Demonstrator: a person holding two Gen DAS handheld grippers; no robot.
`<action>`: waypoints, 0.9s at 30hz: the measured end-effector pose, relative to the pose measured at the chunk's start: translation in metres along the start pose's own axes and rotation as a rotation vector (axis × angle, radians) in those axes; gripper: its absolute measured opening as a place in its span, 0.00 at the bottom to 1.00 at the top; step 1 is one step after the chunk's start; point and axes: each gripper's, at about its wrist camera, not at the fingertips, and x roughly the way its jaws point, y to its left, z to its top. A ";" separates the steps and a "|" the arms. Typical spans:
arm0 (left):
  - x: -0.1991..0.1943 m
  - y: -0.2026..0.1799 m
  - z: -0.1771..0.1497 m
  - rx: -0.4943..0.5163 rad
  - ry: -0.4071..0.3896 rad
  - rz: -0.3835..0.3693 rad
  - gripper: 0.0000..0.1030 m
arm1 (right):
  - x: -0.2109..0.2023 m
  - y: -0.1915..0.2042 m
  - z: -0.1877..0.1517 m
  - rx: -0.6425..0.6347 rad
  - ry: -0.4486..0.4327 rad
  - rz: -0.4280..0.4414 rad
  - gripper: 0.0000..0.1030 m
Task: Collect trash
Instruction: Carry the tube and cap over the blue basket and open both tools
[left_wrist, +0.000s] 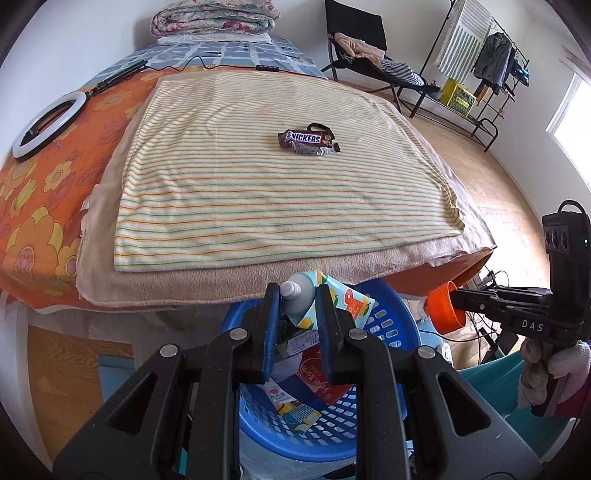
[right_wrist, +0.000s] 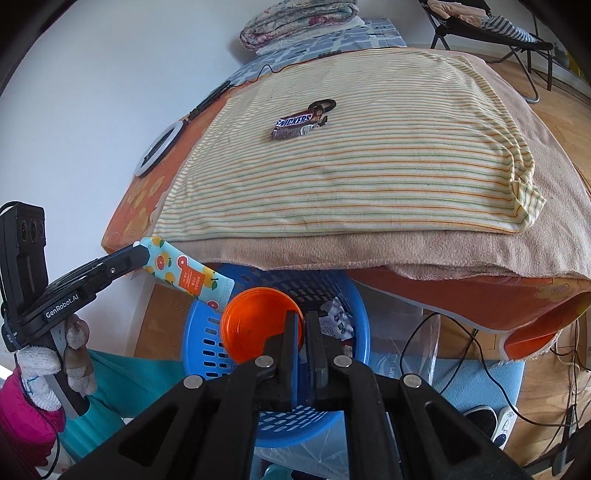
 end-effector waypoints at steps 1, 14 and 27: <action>0.003 0.000 -0.002 0.003 0.010 0.003 0.18 | 0.002 0.000 -0.001 0.001 0.006 0.001 0.01; 0.027 -0.002 -0.025 0.054 0.098 0.042 0.18 | 0.026 0.007 -0.019 -0.022 0.075 -0.022 0.03; 0.040 -0.006 -0.033 0.085 0.159 0.063 0.18 | 0.035 0.016 -0.026 -0.054 0.098 -0.027 0.18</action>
